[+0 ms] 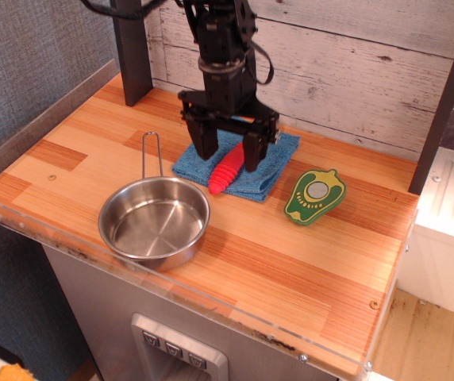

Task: Pick up the red spoon and place it on the blue cloth

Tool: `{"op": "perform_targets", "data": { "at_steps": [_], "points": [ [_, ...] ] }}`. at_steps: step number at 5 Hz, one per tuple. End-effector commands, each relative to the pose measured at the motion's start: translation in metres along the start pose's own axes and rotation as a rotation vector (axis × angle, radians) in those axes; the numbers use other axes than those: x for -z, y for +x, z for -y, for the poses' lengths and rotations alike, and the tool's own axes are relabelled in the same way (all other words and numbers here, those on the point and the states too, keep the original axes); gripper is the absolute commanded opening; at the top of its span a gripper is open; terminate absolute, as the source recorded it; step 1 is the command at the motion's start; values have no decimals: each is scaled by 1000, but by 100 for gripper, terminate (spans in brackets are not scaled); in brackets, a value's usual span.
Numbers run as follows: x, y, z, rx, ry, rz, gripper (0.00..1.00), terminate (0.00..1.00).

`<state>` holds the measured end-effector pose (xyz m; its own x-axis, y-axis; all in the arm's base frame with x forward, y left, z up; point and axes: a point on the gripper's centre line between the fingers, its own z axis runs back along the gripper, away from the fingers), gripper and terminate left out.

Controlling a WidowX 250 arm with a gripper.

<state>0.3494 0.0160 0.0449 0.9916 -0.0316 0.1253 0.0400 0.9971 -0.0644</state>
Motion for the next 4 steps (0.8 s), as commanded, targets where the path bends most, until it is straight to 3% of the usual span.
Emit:
{"op": "perform_targets", "data": {
  "at_steps": [1,3,4],
  "points": [
    [-66,-36,-18,0,10,96,100,0],
    [-64,-74,-32,55,81,14,100,0],
    [-60,-81,-36,55,95,4,100,0]
  ]
}}
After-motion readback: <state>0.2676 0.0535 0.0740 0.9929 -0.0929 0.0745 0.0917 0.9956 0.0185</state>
